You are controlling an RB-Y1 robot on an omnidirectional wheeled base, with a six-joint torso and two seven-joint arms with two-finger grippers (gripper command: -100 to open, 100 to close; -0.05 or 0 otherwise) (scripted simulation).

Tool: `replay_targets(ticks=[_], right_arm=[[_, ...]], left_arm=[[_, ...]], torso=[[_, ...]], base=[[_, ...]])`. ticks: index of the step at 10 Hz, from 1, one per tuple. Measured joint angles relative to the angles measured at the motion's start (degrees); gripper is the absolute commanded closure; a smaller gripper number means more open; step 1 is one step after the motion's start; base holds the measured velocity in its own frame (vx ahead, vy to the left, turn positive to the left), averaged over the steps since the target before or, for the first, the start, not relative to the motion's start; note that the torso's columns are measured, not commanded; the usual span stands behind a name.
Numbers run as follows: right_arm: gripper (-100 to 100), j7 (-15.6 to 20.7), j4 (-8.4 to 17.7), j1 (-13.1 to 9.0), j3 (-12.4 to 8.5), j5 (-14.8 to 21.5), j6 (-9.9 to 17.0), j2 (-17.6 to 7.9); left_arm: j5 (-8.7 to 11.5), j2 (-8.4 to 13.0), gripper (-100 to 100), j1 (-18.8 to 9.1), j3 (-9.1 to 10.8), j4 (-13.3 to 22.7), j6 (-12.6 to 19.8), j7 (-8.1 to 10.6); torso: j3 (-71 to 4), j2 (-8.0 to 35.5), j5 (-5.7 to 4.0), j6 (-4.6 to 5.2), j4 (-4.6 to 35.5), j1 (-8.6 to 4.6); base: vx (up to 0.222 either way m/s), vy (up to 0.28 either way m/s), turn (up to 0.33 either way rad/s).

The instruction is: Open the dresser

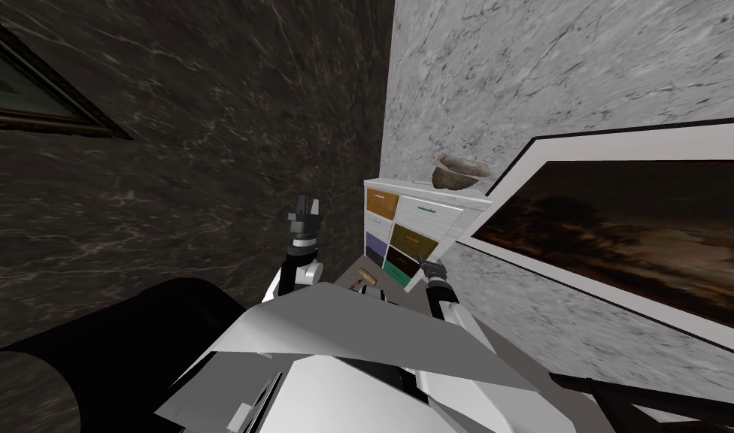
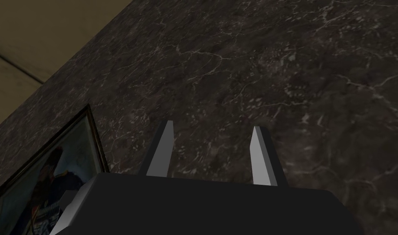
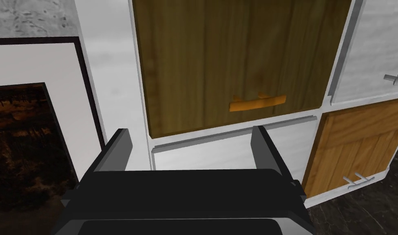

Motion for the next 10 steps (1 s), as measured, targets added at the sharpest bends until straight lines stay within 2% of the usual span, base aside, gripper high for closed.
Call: replay_targets(ticks=[3, 6, 8, 10], right_arm=[[-100, 0.2, 2.5, -1.1, 1.0, 5.5, 3.8, -0.9], [-100, 0.2, 2.7, -1.3, 1.2, 6.9, 4.4, -1.0], [-100, 0.3, 4.4, -1.9, 1.6, 9.8, 6.3, -1.4], [-100, 0.3, 4.4, -1.8, 1.7, 10.5, 6.7, -1.4]], left_arm=[[0.0, 0.0, 0, 0.0, 0.0, 0.0, 0.0, 0.0], [0.0, 0.0, 0, 0.0, 0.0, 0.0, 0.0, 0.0], [0.0, 0.0, 0, 0.0, 0.0, 0.0, 0.0, 0.0], [0.0, 0.0, 0, 0.0, 0.0, 0.0, 0.0, 0.0]], torso=[[0.0, 0.0, -0.03, 0.01, 0.0, -0.1], [0.1, 0.1, -0.01, 0.01, 0.0, -0.03], [0.0, 0.0, -0.03, -0.01, 0.0, -0.11], [0.0, 0.0, -0.01, 0.0, 0.0, -0.05]], base=[[0.028, 0.01, 0.01], [-0.003, 0.011, -0.022], [0.01, -0.007, 0.027], [0.007, -0.009, 0.025]])
